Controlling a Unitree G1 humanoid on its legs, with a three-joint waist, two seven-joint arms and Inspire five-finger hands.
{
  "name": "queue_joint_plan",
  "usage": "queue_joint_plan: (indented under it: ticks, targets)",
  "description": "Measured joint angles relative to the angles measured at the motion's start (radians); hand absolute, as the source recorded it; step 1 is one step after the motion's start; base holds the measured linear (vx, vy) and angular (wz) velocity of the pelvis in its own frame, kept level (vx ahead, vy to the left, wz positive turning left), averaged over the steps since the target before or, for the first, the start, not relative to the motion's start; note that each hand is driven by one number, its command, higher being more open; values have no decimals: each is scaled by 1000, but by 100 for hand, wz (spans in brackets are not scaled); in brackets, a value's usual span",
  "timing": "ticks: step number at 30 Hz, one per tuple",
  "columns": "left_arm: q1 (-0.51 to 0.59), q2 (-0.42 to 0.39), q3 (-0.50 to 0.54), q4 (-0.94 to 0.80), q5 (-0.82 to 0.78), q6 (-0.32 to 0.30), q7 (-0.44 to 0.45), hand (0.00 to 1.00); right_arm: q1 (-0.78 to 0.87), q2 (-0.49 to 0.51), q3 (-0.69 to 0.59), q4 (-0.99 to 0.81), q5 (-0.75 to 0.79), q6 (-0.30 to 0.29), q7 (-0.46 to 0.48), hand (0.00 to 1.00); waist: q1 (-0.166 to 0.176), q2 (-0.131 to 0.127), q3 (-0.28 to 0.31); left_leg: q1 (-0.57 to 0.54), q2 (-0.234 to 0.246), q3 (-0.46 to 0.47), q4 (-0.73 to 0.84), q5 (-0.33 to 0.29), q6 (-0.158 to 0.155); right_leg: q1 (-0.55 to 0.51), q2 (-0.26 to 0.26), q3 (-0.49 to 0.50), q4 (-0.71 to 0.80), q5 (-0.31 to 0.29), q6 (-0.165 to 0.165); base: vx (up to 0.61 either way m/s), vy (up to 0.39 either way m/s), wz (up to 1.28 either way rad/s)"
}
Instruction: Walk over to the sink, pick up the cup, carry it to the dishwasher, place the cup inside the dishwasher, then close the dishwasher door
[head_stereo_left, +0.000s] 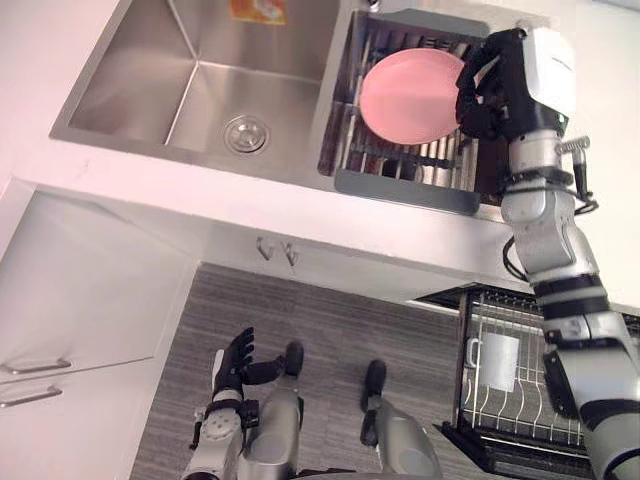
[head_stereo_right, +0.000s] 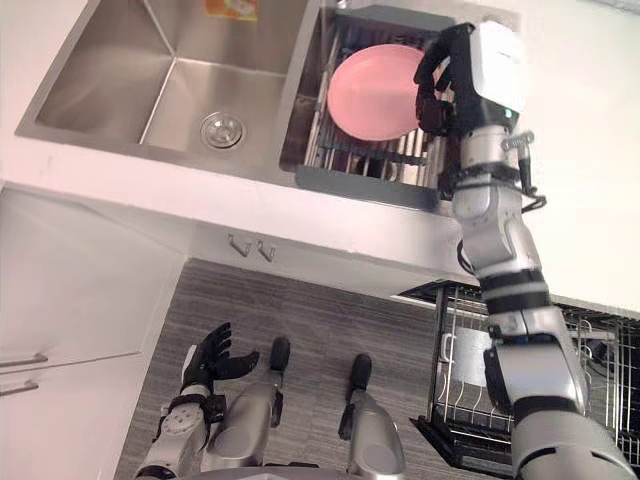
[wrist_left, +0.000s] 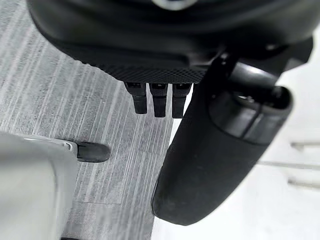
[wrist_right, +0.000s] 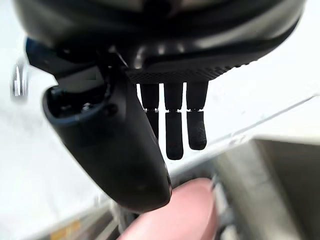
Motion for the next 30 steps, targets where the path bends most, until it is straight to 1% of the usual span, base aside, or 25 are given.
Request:
queue_joint_plan:
  ticks: [2,3,4,6,9,10,12,13,14,19,26,30]
  targets:
    - [21,2,12,0,9,10,-14,90,82,31,-46,-69,2,-8,-3,30,-12,-15,-12,22,3,18,2,-12,0,14,3,18,-2,-2,1,55,0,-34]
    - [28,8,12,0,18,13,-16,90,126,43,-66,-104,3,-10,-9,30,-25,-24,-21,35,6,29,4,-20,-1,22,5,29,-2,-4,2,56,-1,-31]
    - [30,10,12,0,18,14,-17,90,145,47,-75,-116,3,-14,-9,30,-30,-28,-25,41,7,37,6,-25,-1,26,6,35,-3,-4,2,51,2,-36]
    - [42,14,12,2,18,20,-20,90,228,72,-115,-179,5,-21,-10,30,-41,-42,-55,53,14,71,24,-49,0,28,11,67,-4,-5,3,52,7,-42]
    - [54,14,12,4,18,20,-27,90,288,87,-134,-218,37,-33,-11,30,-57,-45,-71,72,18,95,51,-77,0,50,15,90,-10,-5,4,41,16,-32]
    - [64,13,11,7,19,21,-35,90,311,91,-134,-220,47,-43,-10,30,-67,-43,-91,72,20,111,69,-92,1,50,17,106,-12,-5,4,18,27,-30]
    - [69,7,10,15,19,21,-38,90,348,91,-134,-222,84,-52,6,30,-70,-42,-115,74,21,126,87,-107,0,53,20,123,-14,-4,5,14,30,-27]
    - [70,7,9,17,19,21,-39,90,356,91,-134,-222,92,-54,14,30,-71,-41,-116,76,22,128,91,-111,1,55,21,126,-14,-4,5,6,22,-18]
    - [70,7,5,22,19,21,-40,90,365,91,-132,-222,107,-57,27,90,-73,-40,-121,77,23,130,98,-116,1,58,22,129,-15,-4,6,-4,15,-10]
    - [73,10,3,44,19,21,-54,90,378,88,-79,-222,145,-68,93,90,-77,-33,-136,80,25,144,109,-122,2,58,22,145,-15,0,8,-20,11,-9]
    - [77,10,-23,77,19,21,-55,90,390,66,40,-197,162,-85,160,90,-73,-6,-165,83,18,142,112,-123,4,65,16,143,-19,3,12,-7,7,1]
    - [81,13,-36,84,19,21,-56,90,406,58,73,-156,189,-85,182,90,-73,3,-171,83,18,128,116,-122,5,76,16,127,-22,3,12,-10,0,10]
